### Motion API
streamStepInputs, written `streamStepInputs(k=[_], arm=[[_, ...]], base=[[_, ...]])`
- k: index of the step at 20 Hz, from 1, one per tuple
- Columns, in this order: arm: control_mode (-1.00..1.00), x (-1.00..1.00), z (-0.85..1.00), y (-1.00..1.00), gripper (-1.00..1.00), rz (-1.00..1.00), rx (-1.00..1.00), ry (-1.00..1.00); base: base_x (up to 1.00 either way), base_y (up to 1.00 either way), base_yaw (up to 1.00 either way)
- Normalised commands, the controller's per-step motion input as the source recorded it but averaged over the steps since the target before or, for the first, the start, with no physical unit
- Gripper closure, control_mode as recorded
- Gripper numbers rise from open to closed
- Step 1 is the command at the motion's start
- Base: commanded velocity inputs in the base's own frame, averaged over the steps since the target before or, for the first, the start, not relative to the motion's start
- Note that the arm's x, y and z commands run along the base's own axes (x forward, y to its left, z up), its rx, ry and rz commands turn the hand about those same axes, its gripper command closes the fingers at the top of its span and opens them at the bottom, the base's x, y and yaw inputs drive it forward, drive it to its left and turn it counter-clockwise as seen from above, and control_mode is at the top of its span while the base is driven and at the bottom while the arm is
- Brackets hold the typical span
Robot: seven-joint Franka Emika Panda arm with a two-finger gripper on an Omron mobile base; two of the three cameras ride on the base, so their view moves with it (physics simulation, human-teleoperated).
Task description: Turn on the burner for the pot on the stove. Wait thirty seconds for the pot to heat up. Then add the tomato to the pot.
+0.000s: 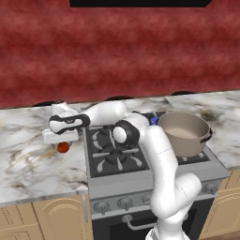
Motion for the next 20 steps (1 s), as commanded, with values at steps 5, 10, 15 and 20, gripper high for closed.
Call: streamStepInputs(k=[5, 10, 15, 20], arm=[[-1.0, -0.1, -0.43, 0.15, 1.0, 0.0, 0.0, 0.13], [-1.0, -0.72, -0.34, 0.02, 1.0, -0.05, 0.0, 0.11], [-1.0, -1.0, -0.2, -0.16, 1.0, -0.12, 0.04, 0.12], [-1.0, -0.41, 0.3, -0.34, 1.0, -0.06, 0.02, -0.12]], base=[[0.0, 0.0, 0.0], [0.0, 0.0, 0.0], [0.0, 0.0, 0.0], [0.0, 0.0, 0.0]])
